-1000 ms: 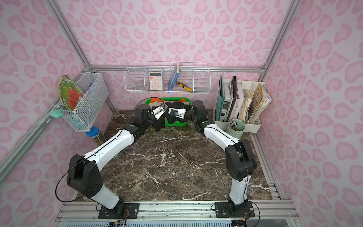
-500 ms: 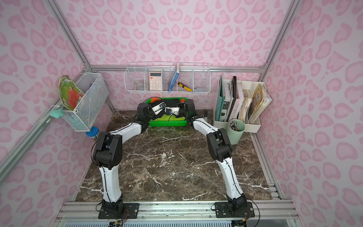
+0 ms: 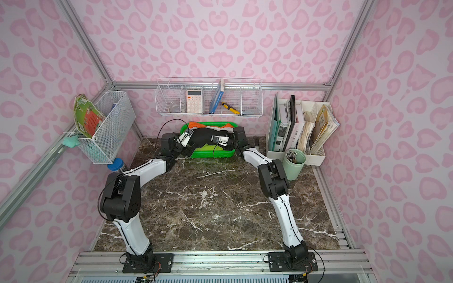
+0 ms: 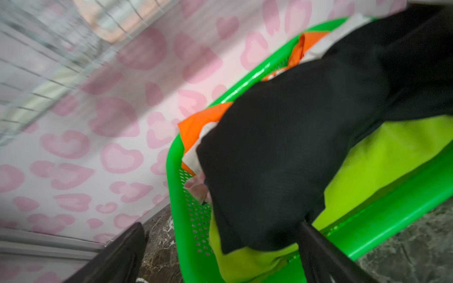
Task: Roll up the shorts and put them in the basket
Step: Place the shorts in the bin.
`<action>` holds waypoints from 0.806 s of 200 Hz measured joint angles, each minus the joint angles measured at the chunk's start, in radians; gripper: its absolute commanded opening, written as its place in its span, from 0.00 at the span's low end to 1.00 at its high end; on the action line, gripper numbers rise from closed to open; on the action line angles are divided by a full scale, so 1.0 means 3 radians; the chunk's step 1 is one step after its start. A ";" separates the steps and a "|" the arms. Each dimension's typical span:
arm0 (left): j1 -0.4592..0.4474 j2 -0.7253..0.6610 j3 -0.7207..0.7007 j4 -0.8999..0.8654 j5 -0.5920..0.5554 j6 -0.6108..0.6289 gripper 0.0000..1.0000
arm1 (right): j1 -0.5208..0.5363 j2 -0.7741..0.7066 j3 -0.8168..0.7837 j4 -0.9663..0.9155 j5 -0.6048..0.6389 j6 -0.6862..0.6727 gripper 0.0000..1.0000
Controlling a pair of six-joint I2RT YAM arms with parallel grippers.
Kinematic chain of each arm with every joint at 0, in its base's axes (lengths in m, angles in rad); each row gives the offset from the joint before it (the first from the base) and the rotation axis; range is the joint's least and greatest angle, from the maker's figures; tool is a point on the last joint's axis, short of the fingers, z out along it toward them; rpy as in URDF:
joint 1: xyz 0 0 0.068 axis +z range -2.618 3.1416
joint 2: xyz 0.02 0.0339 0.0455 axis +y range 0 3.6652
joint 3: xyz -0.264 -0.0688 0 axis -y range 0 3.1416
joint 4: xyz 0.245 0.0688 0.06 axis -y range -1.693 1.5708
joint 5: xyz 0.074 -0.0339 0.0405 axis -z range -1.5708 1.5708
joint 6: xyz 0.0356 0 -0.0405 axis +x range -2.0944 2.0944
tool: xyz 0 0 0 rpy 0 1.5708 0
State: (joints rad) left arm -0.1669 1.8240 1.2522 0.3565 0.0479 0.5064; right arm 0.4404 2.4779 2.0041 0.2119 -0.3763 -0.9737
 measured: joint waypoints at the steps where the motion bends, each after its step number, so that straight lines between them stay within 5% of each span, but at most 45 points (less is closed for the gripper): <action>1: -0.0001 -0.0017 -0.0006 0.0000 0.0005 -0.0014 0.99 | 0.0000 0.0000 0.0000 0.0000 0.0001 0.0000 0.00; 15: -0.0009 -0.0238 -0.0093 0.0041 0.0094 -0.0240 0.97 | 0.0000 0.0000 0.0003 -0.0006 -0.0006 0.0000 0.00; 25: -0.0011 -0.0324 -0.0099 0.0078 0.0197 -0.0403 0.86 | 0.0000 0.0000 0.0006 -0.0014 -0.0010 0.0000 0.00; 57: -0.0008 -0.0148 0.0172 0.0296 0.0669 -0.0804 0.00 | 0.0004 0.0000 0.0017 -0.0039 -0.0027 0.0003 0.00; 128: -0.0006 0.0959 0.1047 0.0334 0.1331 -0.1406 0.00 | 0.0001 -0.0036 -0.0028 -0.0048 -0.0078 0.0127 0.00; 161: -0.0009 0.1232 0.1175 0.0120 0.1531 -0.1504 0.00 | -0.0010 -0.0052 -0.0047 -0.0055 -0.0128 0.0273 0.34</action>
State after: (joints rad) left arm -0.1696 2.1937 1.6047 0.3923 0.5072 0.0551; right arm 0.4374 2.4622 1.9900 0.1955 -0.4149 -0.8917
